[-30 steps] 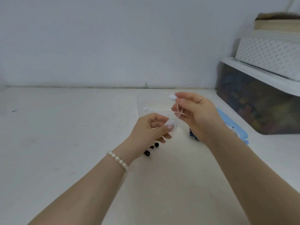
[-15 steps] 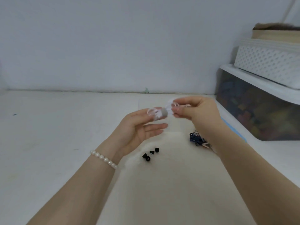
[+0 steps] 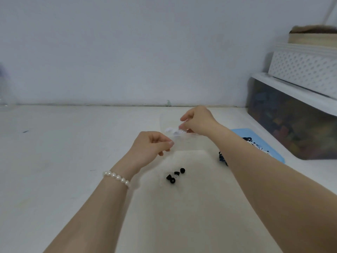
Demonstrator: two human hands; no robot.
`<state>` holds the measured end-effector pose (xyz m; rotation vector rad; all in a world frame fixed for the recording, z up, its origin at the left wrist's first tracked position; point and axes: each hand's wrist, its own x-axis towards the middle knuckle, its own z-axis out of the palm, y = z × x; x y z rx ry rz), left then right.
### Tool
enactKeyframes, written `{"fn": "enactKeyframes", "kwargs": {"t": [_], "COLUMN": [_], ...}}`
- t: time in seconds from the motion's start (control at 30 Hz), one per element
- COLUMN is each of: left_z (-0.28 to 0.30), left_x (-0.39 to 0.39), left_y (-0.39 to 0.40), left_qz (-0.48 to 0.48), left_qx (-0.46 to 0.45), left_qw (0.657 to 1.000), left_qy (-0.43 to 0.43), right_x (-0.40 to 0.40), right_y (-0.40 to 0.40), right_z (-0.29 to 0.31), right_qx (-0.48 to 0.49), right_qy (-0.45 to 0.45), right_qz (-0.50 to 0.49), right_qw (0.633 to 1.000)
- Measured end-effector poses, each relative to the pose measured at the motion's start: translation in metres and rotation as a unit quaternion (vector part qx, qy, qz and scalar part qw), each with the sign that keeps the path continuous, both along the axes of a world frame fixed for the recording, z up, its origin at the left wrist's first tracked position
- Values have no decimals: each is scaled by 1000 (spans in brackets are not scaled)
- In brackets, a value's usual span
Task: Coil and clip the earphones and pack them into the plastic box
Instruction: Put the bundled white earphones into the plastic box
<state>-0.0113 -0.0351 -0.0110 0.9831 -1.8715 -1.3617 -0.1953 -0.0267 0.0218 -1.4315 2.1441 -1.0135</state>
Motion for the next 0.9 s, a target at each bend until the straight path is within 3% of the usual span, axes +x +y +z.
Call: {"fn": "enactKeyframes", "kwargs": {"t": [0.1, 0.2, 0.5, 0.63, 0.9], "left_z": [0, -1, -12, -16, -16], "left_x": [-2, -4, -14, -17, -17], "left_y": [2, 4, 16, 22, 23], "left_qz": [-12, -26, -103, -123, -108], "left_qx": [-14, -20, -68, -82, -82], "left_qw": [1000, 999, 990, 984, 985], "left_qy": [-19, -29, -74, -99, -105], "right_x": [-3, -10, -45, -61, -73], "right_y": [3, 11, 92, 118, 134], "right_z": [6, 12, 35, 29, 24], "right_qx": [35, 41, -85, -46, 90], "right_qy": [126, 182, 137, 143, 143], "right_qz": [30, 28, -78, -110, -62], "right_qw": [991, 982, 984, 983, 984]}}
